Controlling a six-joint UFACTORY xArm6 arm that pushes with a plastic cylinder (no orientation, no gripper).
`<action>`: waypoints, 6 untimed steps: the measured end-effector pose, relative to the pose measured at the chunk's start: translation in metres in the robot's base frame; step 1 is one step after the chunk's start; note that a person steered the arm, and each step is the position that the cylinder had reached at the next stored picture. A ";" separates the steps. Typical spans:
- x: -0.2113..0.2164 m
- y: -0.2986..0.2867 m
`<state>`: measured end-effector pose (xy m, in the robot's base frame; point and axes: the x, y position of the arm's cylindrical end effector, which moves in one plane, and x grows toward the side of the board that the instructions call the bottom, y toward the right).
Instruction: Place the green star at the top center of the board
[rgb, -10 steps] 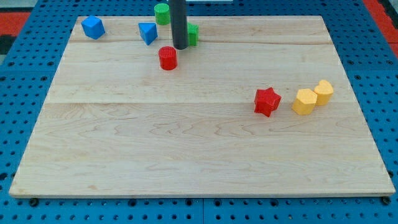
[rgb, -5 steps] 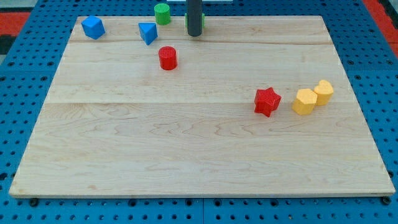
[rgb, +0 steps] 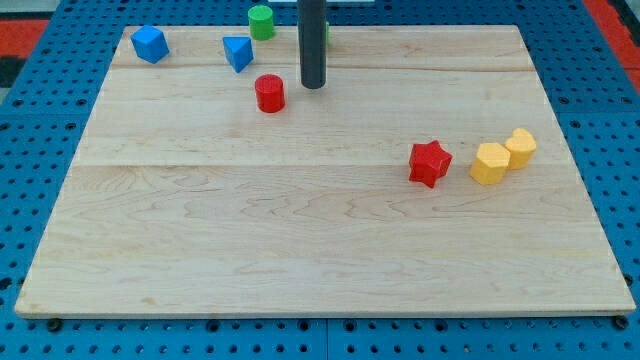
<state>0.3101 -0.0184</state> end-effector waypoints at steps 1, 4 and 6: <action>-0.004 -0.013; 0.023 -0.074; 0.067 -0.070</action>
